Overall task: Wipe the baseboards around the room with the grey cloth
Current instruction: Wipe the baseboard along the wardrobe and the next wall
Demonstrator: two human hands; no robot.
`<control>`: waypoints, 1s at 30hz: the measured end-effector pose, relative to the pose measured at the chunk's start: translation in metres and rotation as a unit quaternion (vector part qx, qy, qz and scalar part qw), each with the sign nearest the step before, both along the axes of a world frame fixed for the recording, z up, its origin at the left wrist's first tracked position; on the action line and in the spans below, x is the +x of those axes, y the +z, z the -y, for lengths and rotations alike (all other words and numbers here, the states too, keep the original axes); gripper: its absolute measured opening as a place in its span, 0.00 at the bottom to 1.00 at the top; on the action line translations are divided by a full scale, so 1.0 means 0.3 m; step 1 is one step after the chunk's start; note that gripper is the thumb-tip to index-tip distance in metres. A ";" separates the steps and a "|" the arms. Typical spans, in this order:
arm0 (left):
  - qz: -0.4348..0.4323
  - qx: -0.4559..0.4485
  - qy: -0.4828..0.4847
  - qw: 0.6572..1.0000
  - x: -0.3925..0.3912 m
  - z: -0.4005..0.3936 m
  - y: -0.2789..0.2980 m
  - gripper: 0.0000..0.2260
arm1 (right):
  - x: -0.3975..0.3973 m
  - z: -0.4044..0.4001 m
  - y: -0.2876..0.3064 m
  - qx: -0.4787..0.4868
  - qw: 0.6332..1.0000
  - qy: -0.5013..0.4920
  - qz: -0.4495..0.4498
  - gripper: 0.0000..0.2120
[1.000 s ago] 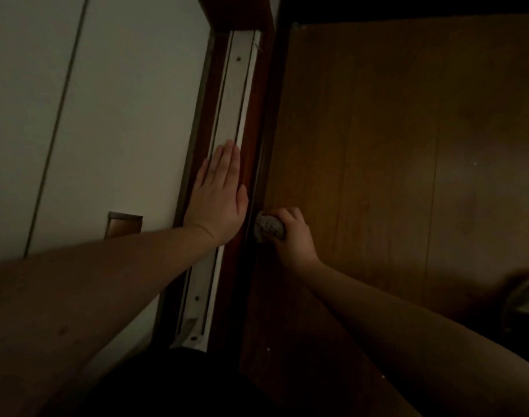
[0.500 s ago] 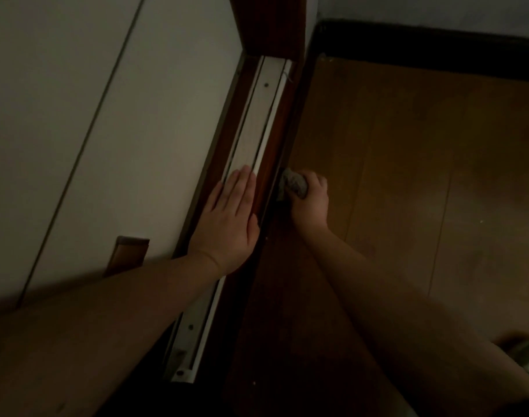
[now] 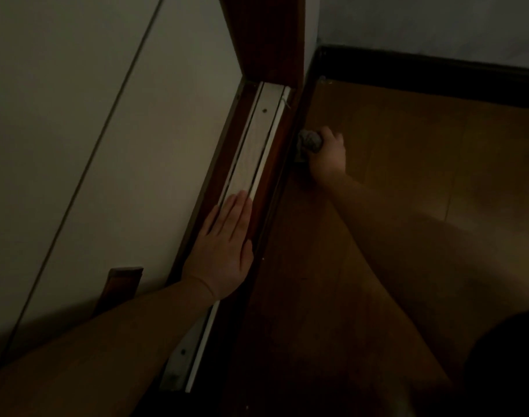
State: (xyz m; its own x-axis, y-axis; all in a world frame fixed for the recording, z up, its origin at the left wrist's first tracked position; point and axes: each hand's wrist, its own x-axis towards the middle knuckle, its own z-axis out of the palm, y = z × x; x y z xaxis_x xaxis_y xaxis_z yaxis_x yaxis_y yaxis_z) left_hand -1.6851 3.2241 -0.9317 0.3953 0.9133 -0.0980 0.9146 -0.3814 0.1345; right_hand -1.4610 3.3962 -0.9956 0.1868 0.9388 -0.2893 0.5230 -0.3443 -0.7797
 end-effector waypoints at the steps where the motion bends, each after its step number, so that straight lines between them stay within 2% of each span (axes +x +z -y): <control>1: 0.003 -0.002 0.001 1.000 0.000 0.000 0.000 0.29 | 0.004 0.009 0.000 0.002 1.000 -0.006 -0.014 0.16; 5: 0.000 -0.006 0.004 1.000 -0.003 -0.003 0.001 0.28 | 0.014 0.088 0.020 0.047 0.995 -0.052 -0.077 0.18; 8: -0.003 -0.004 0.012 1.000 0.000 -0.011 0.005 0.27 | 0.035 0.199 0.032 0.057 0.989 -0.050 -0.127 0.19; 16: -0.016 -0.014 0.027 0.999 0.018 0.005 0.014 0.27 | -0.061 0.664 0.004 0.013 0.986 0.090 -0.139 0.19; 19: -0.018 -0.009 0.022 1.000 0.024 -0.006 0.022 0.27 | -0.148 0.772 0.000 0.007 0.983 0.103 -0.151 0.19; 23: -0.022 -0.006 0.020 1.000 0.022 -0.001 0.026 0.27 | -0.198 0.805 0.003 0.022 0.985 0.057 -0.160 0.20; 30: -0.024 -0.005 0.022 0.999 0.021 0.007 0.022 0.28 | -0.184 0.659 0.039 0.033 0.986 0.017 -0.164 0.16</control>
State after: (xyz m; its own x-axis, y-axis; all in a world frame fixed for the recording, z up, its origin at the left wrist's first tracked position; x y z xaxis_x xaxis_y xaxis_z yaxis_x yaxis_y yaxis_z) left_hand -1.6789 3.2220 -0.9251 0.3501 0.9282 -0.1260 0.9357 -0.3402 0.0935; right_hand -1.5161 3.1984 -0.9837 0.0617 0.9616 -0.2674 0.2499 -0.2743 -0.9286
